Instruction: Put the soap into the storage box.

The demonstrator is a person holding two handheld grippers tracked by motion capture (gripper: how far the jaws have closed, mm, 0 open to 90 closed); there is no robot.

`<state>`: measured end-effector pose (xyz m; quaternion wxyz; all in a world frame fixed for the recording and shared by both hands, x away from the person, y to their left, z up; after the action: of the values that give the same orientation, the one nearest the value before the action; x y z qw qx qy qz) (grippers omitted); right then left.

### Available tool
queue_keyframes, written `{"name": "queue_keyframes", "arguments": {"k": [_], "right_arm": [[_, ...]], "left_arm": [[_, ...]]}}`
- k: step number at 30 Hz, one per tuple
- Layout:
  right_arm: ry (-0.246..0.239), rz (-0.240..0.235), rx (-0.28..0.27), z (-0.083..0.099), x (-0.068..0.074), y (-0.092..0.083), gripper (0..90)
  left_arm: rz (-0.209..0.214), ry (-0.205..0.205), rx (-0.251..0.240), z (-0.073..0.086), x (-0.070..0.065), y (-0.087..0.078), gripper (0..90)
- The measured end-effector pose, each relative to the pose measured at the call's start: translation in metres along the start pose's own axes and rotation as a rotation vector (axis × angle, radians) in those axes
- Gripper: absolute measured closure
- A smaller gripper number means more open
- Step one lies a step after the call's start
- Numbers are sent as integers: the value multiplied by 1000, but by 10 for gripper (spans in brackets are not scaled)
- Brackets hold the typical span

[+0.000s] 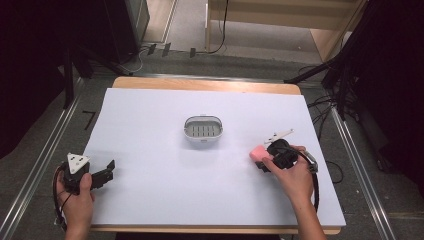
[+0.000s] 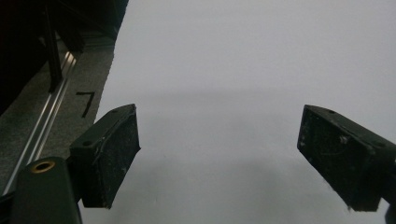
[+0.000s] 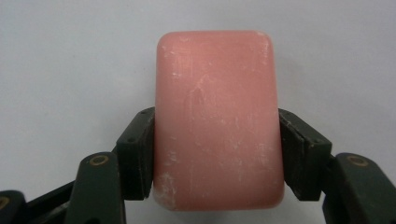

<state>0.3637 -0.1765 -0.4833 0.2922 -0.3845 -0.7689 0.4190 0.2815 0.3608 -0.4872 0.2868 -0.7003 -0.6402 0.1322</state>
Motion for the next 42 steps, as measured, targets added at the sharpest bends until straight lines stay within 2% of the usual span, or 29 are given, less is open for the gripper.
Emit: {"name": "queue_keyframes", "arguments": {"k": [9, 20, 27, 31, 35, 42], "right_arm": [[-102, -44, -21, -23, 10, -4, 389], [-148, -77, -35, -44, 20, -2, 389], [-214, -97, -47, -59, 31, 3, 388], [-243, -142, -44, -67, 37, 4, 389], [-273, -142, -44, -72, 41, 5, 389], [-337, -186, -56, -88, 54, 4, 389]], "left_arm": [[1, 0, 0, 0, 0, 0, 136], [0, 1, 2, 0, 0, 0, 136], [1, 0, 0, 0, 0, 0, 136], [1, -3, 2, 0, 0, 0, 136], [3, -4, 3, 0, 0, 0, 136], [5, -4, 4, 0, 0, 0, 136]]}}
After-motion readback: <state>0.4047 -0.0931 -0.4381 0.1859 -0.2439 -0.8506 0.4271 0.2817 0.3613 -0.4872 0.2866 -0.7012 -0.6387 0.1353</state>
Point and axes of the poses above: each handheld gripper's, and its own axes: y roughly forward along the jaws, z roughly out of its underside, x roughly to its left, the point moved 4 cm from there along y, roughly forward along the jaws, and after that the axes turned 9 degrees about y, right-handed, at the moved point
